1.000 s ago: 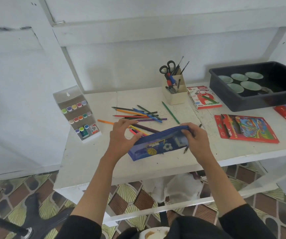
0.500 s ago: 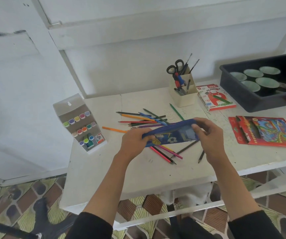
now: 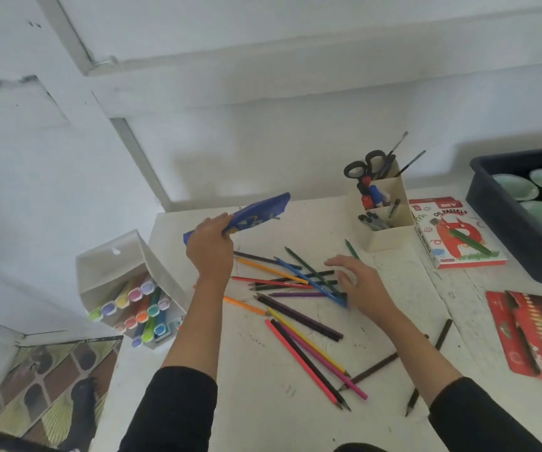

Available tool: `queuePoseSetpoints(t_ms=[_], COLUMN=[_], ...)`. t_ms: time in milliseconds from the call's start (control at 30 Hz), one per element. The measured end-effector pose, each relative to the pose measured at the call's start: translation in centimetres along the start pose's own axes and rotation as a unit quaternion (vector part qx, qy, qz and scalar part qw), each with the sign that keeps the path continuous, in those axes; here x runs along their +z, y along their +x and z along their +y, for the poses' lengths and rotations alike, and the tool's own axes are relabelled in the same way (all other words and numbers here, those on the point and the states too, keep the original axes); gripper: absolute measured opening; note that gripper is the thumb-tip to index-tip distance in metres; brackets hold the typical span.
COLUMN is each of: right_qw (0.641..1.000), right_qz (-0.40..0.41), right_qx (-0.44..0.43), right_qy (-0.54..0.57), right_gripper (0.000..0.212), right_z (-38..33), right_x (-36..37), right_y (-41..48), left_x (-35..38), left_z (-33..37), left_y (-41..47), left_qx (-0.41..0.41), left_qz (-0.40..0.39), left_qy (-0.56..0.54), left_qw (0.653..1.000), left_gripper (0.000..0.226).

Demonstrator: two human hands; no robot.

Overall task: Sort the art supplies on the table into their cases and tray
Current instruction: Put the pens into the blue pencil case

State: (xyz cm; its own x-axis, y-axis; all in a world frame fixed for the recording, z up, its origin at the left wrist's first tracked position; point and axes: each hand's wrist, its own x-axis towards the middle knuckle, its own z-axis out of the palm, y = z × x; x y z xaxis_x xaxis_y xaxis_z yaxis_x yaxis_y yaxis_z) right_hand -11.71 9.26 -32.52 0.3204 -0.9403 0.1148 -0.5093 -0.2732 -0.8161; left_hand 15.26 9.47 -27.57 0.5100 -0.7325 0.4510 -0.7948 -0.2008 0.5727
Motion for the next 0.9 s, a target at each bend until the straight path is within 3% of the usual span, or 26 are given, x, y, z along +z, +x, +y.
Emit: queuePoseSetpoints(t_ms=[167,333,567,800,900], right_qw=[0.99,0.992,0.994,0.983,0.994], right_qz=[-0.116,-0.113,-0.103,-0.175,-0.089], right_qx=[-0.022,0.016,0.02,0.061,0.046], right_qy=[-0.075,-0.049,-0.015,0.001,0.051], right_gripper=[0.038,0.035,0.032,0.043,0.036], right_z=[0.7,1.7,2.0,0.9,0.7], right_x=[1.8,2.0,2.2,1.6,0.7], right_y=[4.3,5.5,5.6,4.6,2.6], left_x=[3.5,5.5,5.5,4.0,3.6], left_z=[-2.7,-4.9,-4.4,-1.1,1.0], left_y=[3.4,3.0,1.6,-1.5,-3.6], left_qx=[-0.034,-0.051,-0.071,-0.031,0.003], left_qz=[-0.001,-0.113,-0.152,-0.073,-0.079], left_qy=[0.063,0.076,0.057,-0.038,-0.093], left_qw=[0.997,0.989,0.984,0.996,0.993], left_gripper=[0.035,0.038,0.049,0.058,0.048])
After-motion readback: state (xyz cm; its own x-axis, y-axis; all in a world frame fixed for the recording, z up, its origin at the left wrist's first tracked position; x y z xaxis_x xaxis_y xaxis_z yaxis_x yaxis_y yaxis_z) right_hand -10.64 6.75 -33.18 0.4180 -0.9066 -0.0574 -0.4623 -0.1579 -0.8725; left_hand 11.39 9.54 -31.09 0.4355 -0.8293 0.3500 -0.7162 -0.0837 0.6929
